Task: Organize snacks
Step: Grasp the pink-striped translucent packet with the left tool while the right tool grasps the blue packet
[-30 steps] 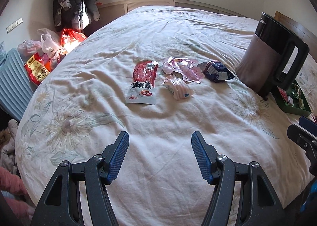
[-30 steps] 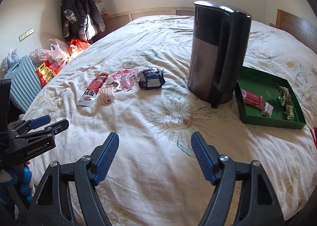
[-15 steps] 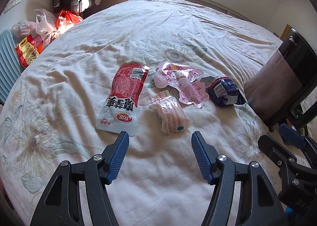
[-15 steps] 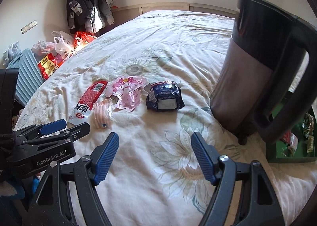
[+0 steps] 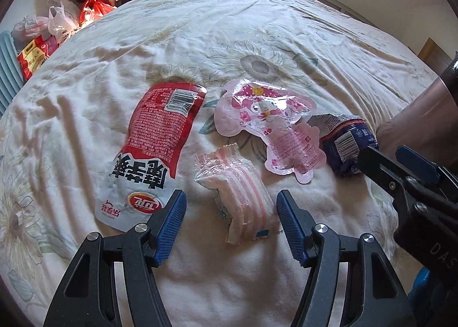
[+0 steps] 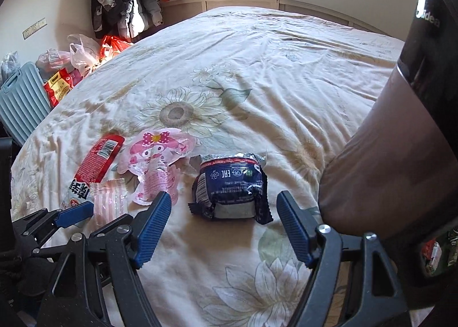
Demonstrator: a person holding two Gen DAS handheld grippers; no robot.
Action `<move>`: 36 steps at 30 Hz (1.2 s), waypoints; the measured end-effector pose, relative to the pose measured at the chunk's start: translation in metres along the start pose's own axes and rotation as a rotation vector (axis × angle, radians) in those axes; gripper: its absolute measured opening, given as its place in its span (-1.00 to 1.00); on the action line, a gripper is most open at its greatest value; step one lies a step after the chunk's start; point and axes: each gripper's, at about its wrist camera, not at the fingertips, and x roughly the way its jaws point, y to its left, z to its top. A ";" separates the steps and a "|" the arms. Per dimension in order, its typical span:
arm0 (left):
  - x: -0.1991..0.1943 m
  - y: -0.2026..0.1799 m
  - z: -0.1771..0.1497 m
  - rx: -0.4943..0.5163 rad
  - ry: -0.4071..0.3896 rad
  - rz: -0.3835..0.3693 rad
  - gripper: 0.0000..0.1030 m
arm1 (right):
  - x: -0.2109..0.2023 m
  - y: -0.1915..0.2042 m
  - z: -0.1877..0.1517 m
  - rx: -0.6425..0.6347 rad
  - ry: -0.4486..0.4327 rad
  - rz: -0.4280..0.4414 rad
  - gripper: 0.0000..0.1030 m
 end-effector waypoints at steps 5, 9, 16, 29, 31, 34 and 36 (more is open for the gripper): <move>0.007 -0.002 0.003 -0.006 -0.003 0.001 0.16 | 0.023 -0.003 0.003 -0.019 0.032 -0.012 1.00; 0.012 0.000 0.007 -0.011 -0.002 -0.003 0.16 | 0.038 -0.007 0.005 -0.015 0.053 -0.007 1.00; 0.014 0.000 0.005 0.011 -0.012 -0.004 0.15 | 0.057 -0.007 0.005 -0.017 0.088 0.017 1.00; 0.012 -0.005 0.001 0.068 -0.024 0.001 -0.28 | 0.061 -0.008 0.000 -0.008 0.100 0.027 1.00; 0.011 -0.004 0.001 0.068 -0.024 -0.014 -0.35 | 0.059 -0.007 -0.002 -0.005 0.097 0.025 1.00; 0.010 -0.003 0.001 0.069 -0.020 -0.023 -0.42 | 0.056 -0.009 -0.004 0.008 0.095 0.025 1.00; 0.009 -0.004 0.001 0.078 -0.019 -0.019 -0.49 | 0.054 -0.008 -0.006 0.009 0.094 0.019 1.00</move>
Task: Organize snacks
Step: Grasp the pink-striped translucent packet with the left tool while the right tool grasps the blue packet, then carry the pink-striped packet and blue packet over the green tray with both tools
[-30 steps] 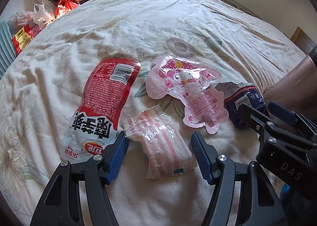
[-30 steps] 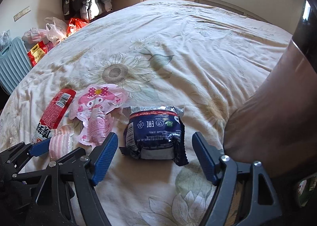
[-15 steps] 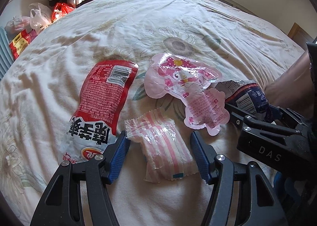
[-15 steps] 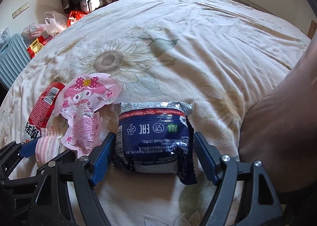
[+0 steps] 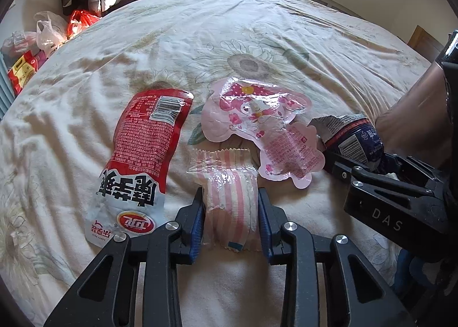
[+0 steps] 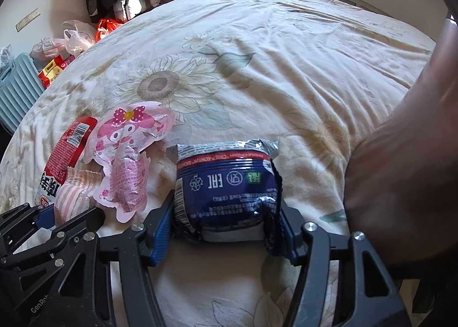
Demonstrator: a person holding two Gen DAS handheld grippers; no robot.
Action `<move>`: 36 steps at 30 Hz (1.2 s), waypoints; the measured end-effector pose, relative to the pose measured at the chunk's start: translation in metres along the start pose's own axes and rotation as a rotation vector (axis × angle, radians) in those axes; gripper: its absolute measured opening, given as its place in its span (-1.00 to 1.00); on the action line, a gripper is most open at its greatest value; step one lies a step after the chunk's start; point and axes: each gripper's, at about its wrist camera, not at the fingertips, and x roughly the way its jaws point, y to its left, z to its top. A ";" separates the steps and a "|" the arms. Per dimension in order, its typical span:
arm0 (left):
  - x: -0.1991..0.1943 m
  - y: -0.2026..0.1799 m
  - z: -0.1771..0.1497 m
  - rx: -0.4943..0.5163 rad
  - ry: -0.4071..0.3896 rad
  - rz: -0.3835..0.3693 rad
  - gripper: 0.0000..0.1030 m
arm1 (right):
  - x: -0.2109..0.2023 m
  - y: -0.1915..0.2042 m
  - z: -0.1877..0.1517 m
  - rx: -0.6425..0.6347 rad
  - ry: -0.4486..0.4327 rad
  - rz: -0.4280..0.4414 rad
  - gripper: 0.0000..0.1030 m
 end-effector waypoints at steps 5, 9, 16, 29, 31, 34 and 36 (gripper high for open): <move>-0.008 -0.005 -0.003 0.017 0.000 0.007 -0.57 | -0.009 0.000 -0.006 0.004 -0.003 -0.013 1.00; -0.017 -0.007 -0.007 0.023 0.002 0.012 -0.58 | -0.019 0.001 -0.012 0.002 -0.003 -0.021 1.00; -0.034 -0.014 -0.017 0.039 -0.005 0.015 -0.58 | -0.046 0.005 -0.030 -0.008 -0.008 -0.033 1.00; -0.079 -0.017 -0.044 0.088 -0.030 0.027 -0.58 | -0.103 0.012 -0.071 0.003 -0.031 -0.046 1.00; -0.086 -0.018 -0.050 0.099 -0.033 0.028 -0.58 | -0.112 0.013 -0.079 0.004 -0.034 -0.049 1.00; -0.096 -0.020 -0.059 0.118 -0.038 0.028 -0.58 | -0.124 0.014 -0.092 0.007 -0.039 -0.055 1.00; -0.102 -0.022 -0.064 0.135 -0.041 0.028 -0.58 | -0.133 0.014 -0.100 0.011 -0.042 -0.060 1.00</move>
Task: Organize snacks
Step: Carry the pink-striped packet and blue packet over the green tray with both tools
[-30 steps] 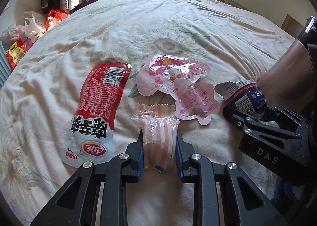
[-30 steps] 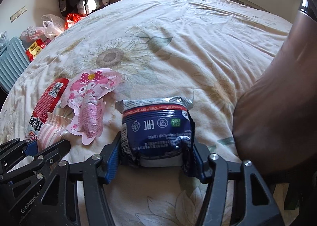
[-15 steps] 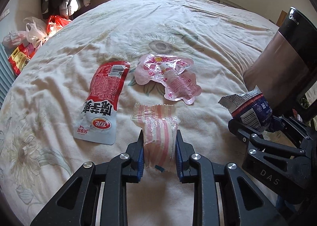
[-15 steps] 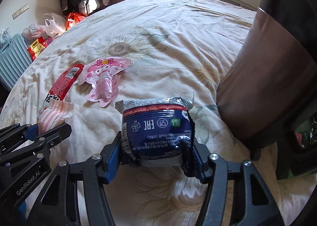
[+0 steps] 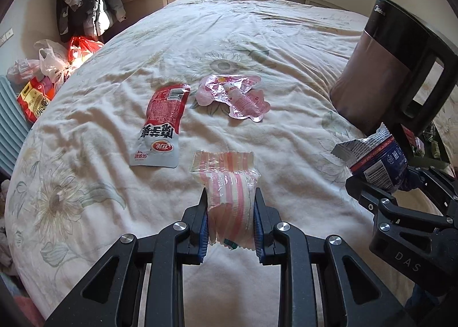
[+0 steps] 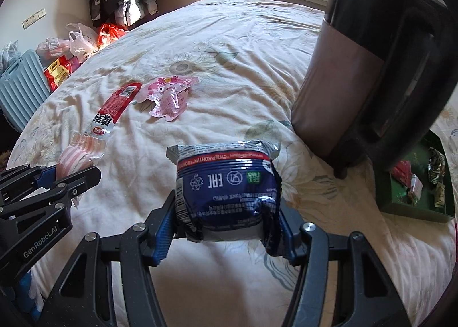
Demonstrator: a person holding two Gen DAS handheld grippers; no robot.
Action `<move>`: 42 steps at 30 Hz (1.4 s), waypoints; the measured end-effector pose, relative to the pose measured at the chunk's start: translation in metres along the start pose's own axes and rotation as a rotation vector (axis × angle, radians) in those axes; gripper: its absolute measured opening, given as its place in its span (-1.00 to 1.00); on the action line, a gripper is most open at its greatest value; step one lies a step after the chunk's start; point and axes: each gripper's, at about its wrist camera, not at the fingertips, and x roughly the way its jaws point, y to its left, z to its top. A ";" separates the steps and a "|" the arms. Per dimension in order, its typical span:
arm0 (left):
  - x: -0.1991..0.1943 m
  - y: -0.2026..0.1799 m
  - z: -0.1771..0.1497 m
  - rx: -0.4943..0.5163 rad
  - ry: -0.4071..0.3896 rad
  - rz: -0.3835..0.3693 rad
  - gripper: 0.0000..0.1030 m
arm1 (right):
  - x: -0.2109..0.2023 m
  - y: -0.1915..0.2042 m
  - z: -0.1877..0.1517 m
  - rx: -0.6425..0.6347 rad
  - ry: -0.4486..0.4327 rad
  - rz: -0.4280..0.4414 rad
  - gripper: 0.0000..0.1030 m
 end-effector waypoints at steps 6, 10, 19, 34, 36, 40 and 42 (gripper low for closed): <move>-0.018 -0.013 -0.014 0.055 -0.011 -0.002 -0.58 | -0.025 -0.012 -0.025 0.039 -0.019 -0.020 1.00; -0.024 -0.030 -0.022 0.103 -0.012 -0.012 -0.58 | -0.038 -0.028 -0.041 0.077 -0.030 -0.038 1.00; -0.033 -0.091 -0.035 0.238 -0.006 -0.061 -0.58 | -0.064 -0.093 -0.077 0.194 -0.056 -0.098 1.00; -0.031 -0.252 -0.030 0.513 -0.016 -0.206 -0.58 | -0.085 -0.244 -0.109 0.386 -0.104 -0.214 1.00; -0.026 -0.274 -0.023 0.527 -0.015 -0.225 -0.58 | -0.084 -0.265 -0.108 0.404 -0.107 -0.227 1.00; -0.013 -0.314 0.000 0.534 -0.018 -0.250 -0.58 | -0.080 -0.306 -0.101 0.432 -0.121 -0.252 1.00; -0.005 -0.334 0.013 0.535 -0.022 -0.257 -0.58 | -0.076 -0.324 -0.095 0.440 -0.127 -0.262 1.00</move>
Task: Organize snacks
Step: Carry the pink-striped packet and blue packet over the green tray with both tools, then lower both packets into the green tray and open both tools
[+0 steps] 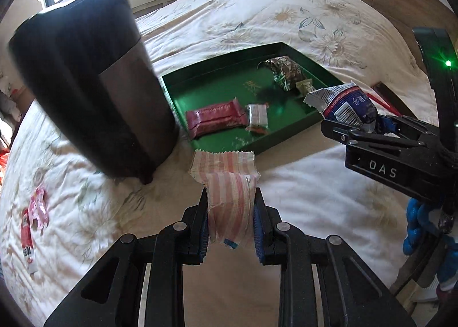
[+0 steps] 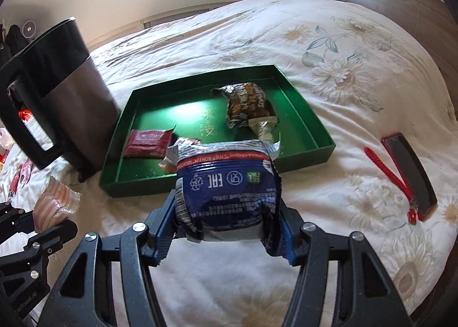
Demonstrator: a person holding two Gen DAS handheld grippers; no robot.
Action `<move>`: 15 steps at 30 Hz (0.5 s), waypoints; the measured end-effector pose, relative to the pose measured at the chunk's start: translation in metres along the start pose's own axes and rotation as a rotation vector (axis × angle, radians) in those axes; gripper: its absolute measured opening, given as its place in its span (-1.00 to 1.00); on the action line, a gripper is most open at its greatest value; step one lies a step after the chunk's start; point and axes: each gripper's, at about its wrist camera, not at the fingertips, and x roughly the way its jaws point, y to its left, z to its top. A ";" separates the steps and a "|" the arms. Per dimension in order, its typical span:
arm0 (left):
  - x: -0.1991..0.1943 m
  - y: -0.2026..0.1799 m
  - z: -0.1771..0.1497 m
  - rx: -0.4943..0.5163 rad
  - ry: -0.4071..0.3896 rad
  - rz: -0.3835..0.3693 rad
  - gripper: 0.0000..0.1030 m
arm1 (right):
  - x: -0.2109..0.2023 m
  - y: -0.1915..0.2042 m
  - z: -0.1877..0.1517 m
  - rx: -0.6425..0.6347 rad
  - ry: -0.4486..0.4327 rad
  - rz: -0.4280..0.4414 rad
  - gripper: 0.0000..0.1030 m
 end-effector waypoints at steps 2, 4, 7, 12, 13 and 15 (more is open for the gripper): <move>0.014 -0.007 0.022 0.003 -0.008 0.003 -0.58 | 0.010 -0.011 0.011 0.006 -0.008 -0.007 1.00; 0.029 -0.012 0.043 0.003 -0.016 0.009 -0.58 | 0.020 -0.020 0.022 0.010 -0.018 -0.013 1.00; 0.055 -0.015 0.072 -0.010 -0.015 0.017 -0.58 | 0.039 -0.030 0.037 -0.001 -0.025 -0.032 1.00; 0.098 -0.013 0.106 -0.035 -0.004 0.054 -0.58 | 0.068 -0.043 0.052 0.011 -0.035 -0.034 1.00; 0.107 -0.013 0.111 -0.037 0.000 0.062 -0.58 | 0.074 -0.045 0.054 0.015 -0.036 -0.032 1.00; 0.123 -0.013 0.118 -0.034 0.002 0.080 -0.58 | 0.085 -0.047 0.057 0.020 -0.041 -0.024 1.00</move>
